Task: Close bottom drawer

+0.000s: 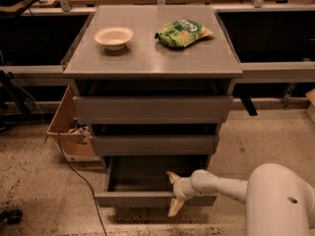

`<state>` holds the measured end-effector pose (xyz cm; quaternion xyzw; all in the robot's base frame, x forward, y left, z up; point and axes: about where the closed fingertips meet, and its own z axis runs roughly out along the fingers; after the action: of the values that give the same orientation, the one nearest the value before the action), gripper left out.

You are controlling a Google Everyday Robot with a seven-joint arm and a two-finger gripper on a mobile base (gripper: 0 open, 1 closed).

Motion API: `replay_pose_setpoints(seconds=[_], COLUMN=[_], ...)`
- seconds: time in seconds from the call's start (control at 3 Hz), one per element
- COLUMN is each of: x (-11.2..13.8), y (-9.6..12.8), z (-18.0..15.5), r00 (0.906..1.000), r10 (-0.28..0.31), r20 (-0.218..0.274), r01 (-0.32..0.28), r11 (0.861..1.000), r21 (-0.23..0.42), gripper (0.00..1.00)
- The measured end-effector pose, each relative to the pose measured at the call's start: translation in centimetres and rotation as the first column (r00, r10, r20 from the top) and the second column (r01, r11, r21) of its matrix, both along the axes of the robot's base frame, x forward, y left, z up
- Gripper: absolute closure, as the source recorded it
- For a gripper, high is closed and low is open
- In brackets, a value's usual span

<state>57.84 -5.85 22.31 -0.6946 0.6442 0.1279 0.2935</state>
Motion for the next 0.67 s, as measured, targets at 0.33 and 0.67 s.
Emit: replay_pose_setpoints(seconds=[0.33,0.67], x=[-0.1,0.7], y=[-0.3,-0.2], z=[-1.0,-2.1], r00=[0.9999,0.9999], r10=[-0.008,-0.005], r20=[-0.009,-0.013], r01=[0.008,0.006], r11=[1.0,0.999], r21=[0.016,0.05], gripper=[0.0,0.0])
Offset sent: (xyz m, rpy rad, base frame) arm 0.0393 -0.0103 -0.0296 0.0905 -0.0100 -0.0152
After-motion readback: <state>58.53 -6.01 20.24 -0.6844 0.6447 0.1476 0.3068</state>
